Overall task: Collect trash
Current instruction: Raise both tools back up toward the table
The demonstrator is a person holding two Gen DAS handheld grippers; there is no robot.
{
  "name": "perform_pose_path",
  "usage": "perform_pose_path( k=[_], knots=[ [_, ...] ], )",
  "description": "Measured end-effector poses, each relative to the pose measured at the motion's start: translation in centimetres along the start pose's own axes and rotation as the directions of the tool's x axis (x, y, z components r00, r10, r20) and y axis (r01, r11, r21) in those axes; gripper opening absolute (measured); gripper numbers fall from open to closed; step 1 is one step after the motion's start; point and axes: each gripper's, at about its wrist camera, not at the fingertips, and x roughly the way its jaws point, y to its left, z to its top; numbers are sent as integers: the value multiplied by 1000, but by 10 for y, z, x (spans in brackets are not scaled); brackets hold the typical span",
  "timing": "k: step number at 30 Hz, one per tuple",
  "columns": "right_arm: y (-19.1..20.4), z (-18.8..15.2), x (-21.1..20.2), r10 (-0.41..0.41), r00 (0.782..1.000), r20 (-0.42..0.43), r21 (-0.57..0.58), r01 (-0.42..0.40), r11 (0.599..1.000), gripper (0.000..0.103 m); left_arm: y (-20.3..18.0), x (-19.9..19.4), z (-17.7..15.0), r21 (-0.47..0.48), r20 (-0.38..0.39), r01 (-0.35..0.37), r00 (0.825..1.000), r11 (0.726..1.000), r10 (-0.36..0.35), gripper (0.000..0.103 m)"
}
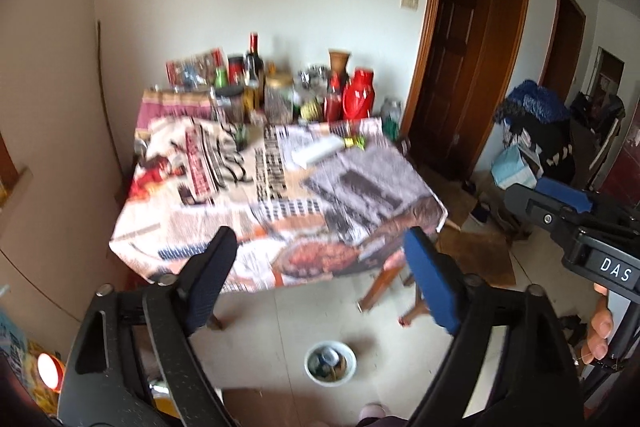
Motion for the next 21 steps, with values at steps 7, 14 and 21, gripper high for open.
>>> perform_pose_path(
  k=[7,14,21],
  knots=[
    [-8,21,11,-23,998,55,7,22,1000,81,7,14,26,-5,33,1,999,1000,-1,97],
    [-32,49,45,-4,998,68,12,3,1000,81,-7,60,56,8,41,-27,999,1000,26,97],
    [-67,104,70,17,994,108,-33,-14,999,81,-33,108,111,3,70,-54,996,999,54,97]
  ],
)
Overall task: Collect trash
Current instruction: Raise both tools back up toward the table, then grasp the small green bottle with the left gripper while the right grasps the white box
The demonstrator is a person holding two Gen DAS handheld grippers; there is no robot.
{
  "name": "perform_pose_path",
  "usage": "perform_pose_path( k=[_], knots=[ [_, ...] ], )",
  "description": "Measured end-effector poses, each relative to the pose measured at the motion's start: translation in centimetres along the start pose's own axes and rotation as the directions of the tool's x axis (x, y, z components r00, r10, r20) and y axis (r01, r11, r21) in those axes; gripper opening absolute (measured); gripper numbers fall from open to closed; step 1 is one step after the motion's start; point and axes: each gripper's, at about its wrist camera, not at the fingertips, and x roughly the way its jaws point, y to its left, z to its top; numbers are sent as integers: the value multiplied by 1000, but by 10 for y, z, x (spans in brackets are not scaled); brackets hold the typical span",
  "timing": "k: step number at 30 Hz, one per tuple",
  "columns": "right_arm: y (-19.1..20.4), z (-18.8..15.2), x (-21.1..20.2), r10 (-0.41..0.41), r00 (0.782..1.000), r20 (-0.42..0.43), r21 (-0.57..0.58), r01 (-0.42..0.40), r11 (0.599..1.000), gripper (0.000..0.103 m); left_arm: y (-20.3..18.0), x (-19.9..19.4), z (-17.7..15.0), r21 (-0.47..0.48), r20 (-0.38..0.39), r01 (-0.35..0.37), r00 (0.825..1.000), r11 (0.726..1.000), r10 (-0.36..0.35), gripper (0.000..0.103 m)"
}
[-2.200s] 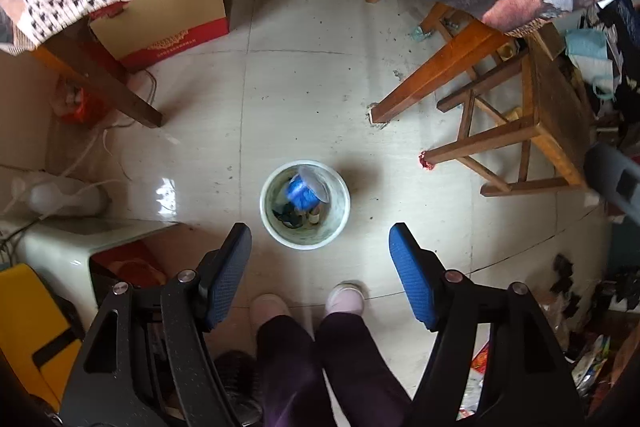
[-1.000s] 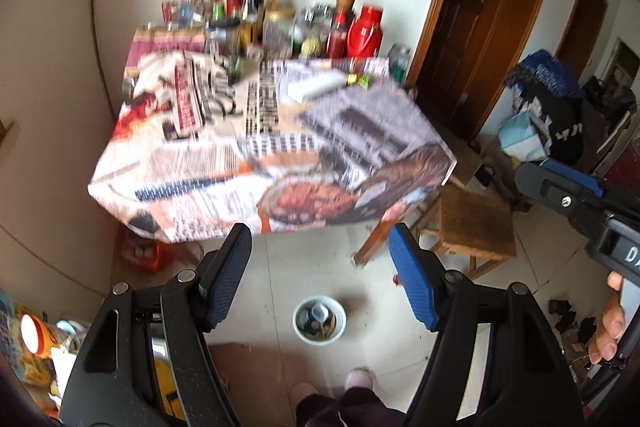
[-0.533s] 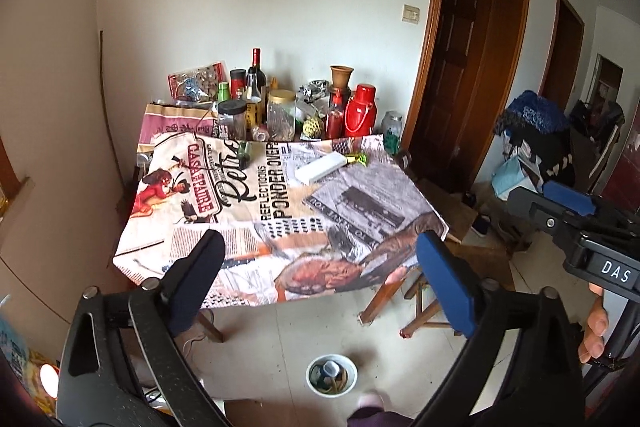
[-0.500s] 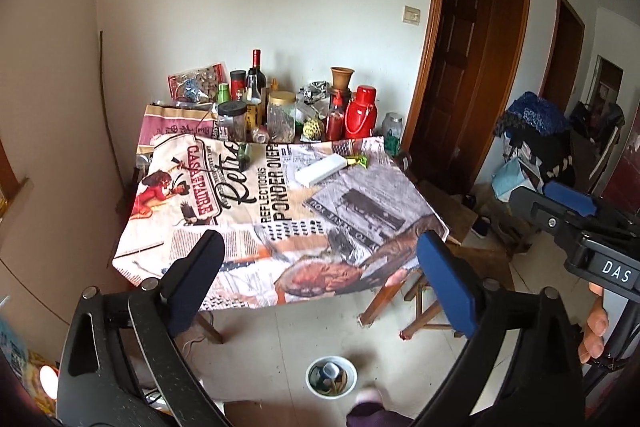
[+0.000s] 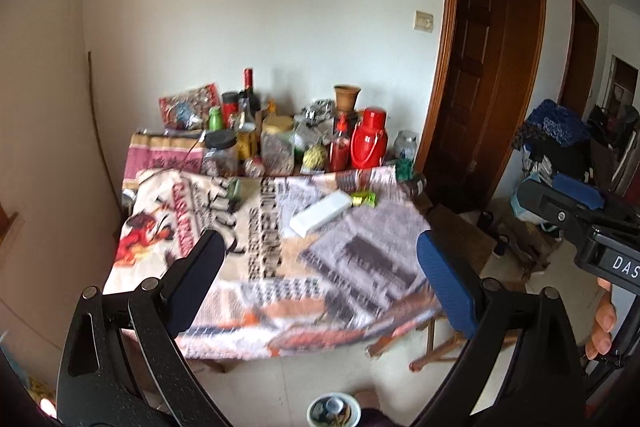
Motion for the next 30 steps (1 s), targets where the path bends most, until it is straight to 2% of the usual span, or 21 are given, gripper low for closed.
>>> perform_pose_path(
  k=[6,10,15,21,27,30],
  knots=[
    [-35,40,37,36,999,26,-18,-36,999,81,-22,43,41,-27,27,-31,999,999,32,97],
    [-53,50,64,66,998,9,-9,-66,998,81,-29,72,57,-51,17,-91,996,995,92,97],
    [-62,53,99,-2,1000,-17,-73,0,997,81,-21,105,66,-104,-39,-138,990,985,135,97],
    [-68,52,141,14,995,-102,-30,-17,999,81,11,140,73,-149,-91,-197,978,969,185,97],
    [-56,51,185,-8,984,-177,20,12,1000,81,63,178,80,-155,-139,-214,971,964,194,97],
    [-42,51,213,-49,976,-210,50,61,997,81,96,205,86,-148,-162,-198,971,969,174,97]
  ],
)
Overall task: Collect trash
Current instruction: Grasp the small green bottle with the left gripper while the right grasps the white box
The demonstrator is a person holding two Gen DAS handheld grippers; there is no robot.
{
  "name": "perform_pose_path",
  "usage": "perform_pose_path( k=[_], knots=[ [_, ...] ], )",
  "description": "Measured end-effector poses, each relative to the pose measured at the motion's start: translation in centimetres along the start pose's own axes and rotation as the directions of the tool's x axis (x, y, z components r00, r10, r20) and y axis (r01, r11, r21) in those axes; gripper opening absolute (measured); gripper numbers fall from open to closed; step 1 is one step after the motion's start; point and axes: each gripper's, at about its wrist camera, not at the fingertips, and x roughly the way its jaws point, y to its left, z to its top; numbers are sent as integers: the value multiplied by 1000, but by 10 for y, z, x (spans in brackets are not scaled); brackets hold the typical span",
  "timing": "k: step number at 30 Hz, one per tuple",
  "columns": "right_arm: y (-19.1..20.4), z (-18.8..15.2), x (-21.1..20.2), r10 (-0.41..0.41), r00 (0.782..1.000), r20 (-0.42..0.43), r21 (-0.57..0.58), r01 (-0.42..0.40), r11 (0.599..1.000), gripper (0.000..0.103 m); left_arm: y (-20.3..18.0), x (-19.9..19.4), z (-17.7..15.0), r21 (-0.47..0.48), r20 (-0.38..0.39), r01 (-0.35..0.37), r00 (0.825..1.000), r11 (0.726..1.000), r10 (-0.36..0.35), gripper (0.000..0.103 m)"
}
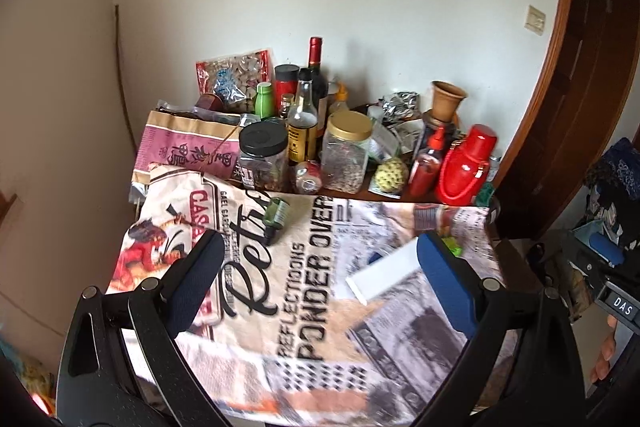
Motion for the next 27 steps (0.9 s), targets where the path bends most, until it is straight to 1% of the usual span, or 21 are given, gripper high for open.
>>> perform_pose_path(
  k=[3,6,7,8,12,15,19,21,22,23,24,25,26,27],
  knots=[
    [11,4,30,-25,998,-51,48,28,998,81,27,38,17,8,-49,9,999,1000,-9,97],
    [23,5,71,-24,990,-141,89,37,995,81,53,81,27,7,-102,1,995,1000,-1,97],
    [29,3,89,-30,983,-184,98,49,994,81,60,94,29,5,-123,3,992,1000,-2,97],
    [32,1,100,-39,977,-210,108,63,992,81,68,112,30,3,-154,10,988,1000,-10,97],
    [44,-14,147,-39,951,-307,180,98,979,81,88,160,30,3,-231,35,972,999,-33,97],
    [51,-32,188,-29,915,-401,254,142,957,81,97,188,25,21,-272,37,962,999,-30,97],
    [59,-46,225,-45,883,-466,293,203,934,81,105,222,16,57,-318,36,948,998,-16,97],
    [60,-55,239,-38,870,-492,327,226,918,81,106,242,9,70,-354,53,935,996,-24,97],
    [60,-56,244,-26,866,-499,339,223,914,81,106,250,6,75,-371,69,928,995,-37,97],
    [61,-59,249,-2,860,-511,352,211,912,81,105,261,4,81,-399,95,915,992,-55,97],
    [63,-61,252,6,855,-518,352,206,913,81,103,269,2,82,-411,112,909,990,-69,97],
    [65,-63,254,3,851,-525,341,207,917,81,101,279,0,84,-426,135,901,987,-87,97],
    [68,-66,254,-14,849,-528,319,214,923,81,100,285,0,84,-435,143,896,986,-93,97],
    [69,-67,254,-25,847,-530,304,218,927,81,97,295,-1,81,-448,153,888,985,-101,94]
  ],
)
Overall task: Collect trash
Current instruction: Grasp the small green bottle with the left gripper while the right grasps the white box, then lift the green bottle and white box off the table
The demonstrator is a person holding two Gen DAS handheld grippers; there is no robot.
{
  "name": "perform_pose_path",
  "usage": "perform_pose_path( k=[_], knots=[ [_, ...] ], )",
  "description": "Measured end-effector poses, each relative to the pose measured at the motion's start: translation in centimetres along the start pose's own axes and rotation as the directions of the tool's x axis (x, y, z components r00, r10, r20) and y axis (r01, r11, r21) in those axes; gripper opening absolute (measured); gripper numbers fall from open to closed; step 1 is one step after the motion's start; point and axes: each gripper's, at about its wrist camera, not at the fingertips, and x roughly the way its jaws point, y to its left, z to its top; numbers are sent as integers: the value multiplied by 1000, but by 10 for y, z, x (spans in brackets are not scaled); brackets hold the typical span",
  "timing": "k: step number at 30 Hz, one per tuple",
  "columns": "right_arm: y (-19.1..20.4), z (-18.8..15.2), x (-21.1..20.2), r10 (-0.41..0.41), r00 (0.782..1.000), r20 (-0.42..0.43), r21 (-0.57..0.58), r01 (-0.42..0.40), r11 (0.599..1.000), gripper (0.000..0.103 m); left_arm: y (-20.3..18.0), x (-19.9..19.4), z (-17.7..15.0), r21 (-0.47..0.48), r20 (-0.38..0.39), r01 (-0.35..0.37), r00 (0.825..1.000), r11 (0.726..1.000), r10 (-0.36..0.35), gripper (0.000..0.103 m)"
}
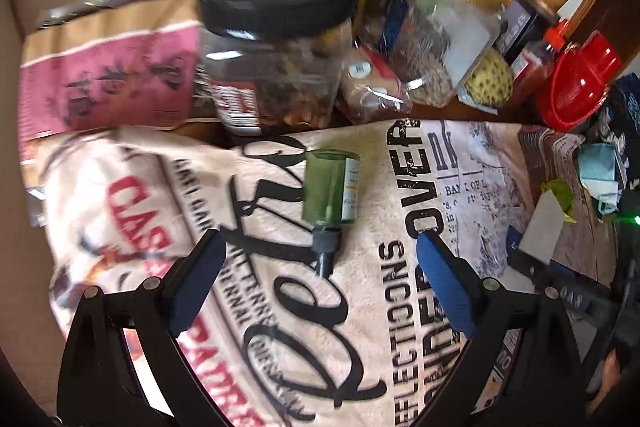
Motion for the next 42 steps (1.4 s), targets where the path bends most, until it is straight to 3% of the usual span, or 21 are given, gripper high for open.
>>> perform_pose_path(
  k=[3,10,11,13,15,19,25,30,34,37,42],
  knots=[
    [-3,-9,0,-59,998,6,-50,59,997,81,-1,27,11,-11,-48,16,999,1000,-16,82],
    [-33,-31,-10,-121,992,39,-126,125,984,81,-10,61,25,-5,-37,-23,999,1000,23,74],
    [-35,-33,-11,-122,992,44,-134,127,983,79,-10,65,27,-6,-38,-29,999,1000,29,70],
    [-38,-35,-14,-112,992,55,-151,119,981,65,-11,68,28,-8,-39,-32,999,999,32,63],
    [-37,-34,-15,-90,994,64,-159,99,982,49,-11,72,27,-11,-48,-30,998,1000,29,48],
    [-38,-35,-24,-38,994,98,-153,53,987,48,-10,72,23,1,-69,1,998,1000,-1,42],
    [-49,-39,-47,-3,992,124,-186,26,982,48,-17,34,8,-3,-18,11,1000,1000,-11,41],
    [-45,-31,-91,48,979,197,-213,-5,977,48,-30,-16,-4,-20,66,-4,998,1000,5,41],
    [-44,-28,-125,109,957,267,-237,-44,971,48,-45,-58,-12,-33,135,4,991,999,0,41],
    [-53,-26,-156,161,927,339,-273,-66,960,48,-62,-90,-21,-33,177,14,984,999,-8,41],
    [-64,-34,-179,224,894,389,-324,-95,941,48,-109,-120,-45,-13,248,-7,969,1000,10,41]
  ],
)
